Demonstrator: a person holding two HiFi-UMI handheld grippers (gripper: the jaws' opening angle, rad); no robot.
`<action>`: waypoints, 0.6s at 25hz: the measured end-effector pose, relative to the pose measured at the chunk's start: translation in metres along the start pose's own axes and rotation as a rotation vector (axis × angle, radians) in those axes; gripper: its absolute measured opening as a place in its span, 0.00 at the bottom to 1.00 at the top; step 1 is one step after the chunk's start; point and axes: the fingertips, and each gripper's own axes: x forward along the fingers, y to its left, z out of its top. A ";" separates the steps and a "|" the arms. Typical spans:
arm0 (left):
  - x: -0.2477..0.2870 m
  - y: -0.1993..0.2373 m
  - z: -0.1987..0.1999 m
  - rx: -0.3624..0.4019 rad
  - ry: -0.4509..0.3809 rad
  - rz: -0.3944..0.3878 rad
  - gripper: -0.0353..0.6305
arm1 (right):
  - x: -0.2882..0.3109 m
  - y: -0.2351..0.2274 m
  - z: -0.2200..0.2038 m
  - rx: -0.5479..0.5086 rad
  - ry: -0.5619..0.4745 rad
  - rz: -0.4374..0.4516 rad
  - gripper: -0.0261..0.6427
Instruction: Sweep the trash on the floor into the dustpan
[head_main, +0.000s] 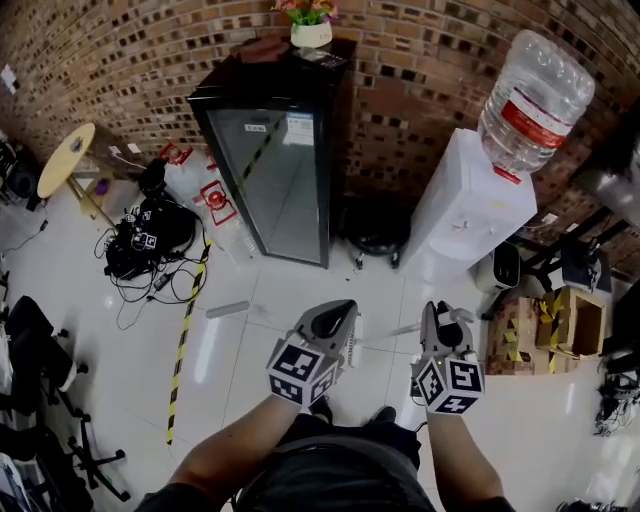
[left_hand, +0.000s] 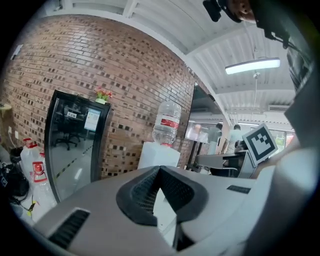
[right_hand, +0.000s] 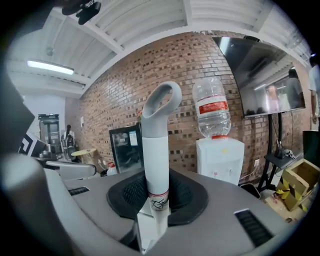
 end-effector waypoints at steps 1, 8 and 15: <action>0.003 -0.011 0.009 0.005 -0.006 -0.005 0.09 | -0.011 -0.009 0.013 0.001 -0.017 0.003 0.17; 0.025 -0.101 0.068 0.077 -0.015 -0.033 0.09 | -0.086 -0.070 0.098 -0.055 -0.111 0.048 0.17; 0.043 -0.190 0.105 0.143 -0.037 -0.062 0.09 | -0.157 -0.140 0.151 -0.089 -0.173 0.084 0.17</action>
